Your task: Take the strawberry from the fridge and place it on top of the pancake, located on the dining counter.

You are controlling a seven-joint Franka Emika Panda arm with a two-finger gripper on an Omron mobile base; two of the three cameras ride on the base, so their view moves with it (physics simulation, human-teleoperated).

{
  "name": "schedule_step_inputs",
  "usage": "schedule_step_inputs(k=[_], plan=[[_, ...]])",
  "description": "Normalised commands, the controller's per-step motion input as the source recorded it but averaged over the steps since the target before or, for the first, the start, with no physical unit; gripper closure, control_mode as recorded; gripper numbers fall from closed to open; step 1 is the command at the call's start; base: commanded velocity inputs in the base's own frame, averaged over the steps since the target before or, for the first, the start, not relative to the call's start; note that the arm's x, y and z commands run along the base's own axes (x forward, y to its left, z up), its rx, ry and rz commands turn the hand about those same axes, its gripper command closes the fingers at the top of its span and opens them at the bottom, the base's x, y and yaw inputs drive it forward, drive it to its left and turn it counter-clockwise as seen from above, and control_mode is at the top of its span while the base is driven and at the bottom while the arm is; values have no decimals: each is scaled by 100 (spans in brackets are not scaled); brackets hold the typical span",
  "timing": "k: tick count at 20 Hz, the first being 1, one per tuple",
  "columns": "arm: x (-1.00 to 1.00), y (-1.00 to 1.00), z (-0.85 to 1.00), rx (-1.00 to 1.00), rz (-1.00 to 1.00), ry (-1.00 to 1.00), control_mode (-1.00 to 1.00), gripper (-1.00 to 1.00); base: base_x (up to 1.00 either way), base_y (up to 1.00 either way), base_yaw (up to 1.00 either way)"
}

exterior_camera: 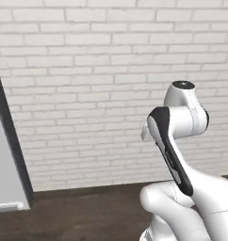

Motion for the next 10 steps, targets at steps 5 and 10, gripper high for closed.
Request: schedule_step_inputs(k=[5, 10], plan=[[0, 0, 0, 0, 0, 0, 100, 100, 40, -46, -75], [0, 0, 0, 0, 0, 0, 100, 100, 80, -19, -66]])
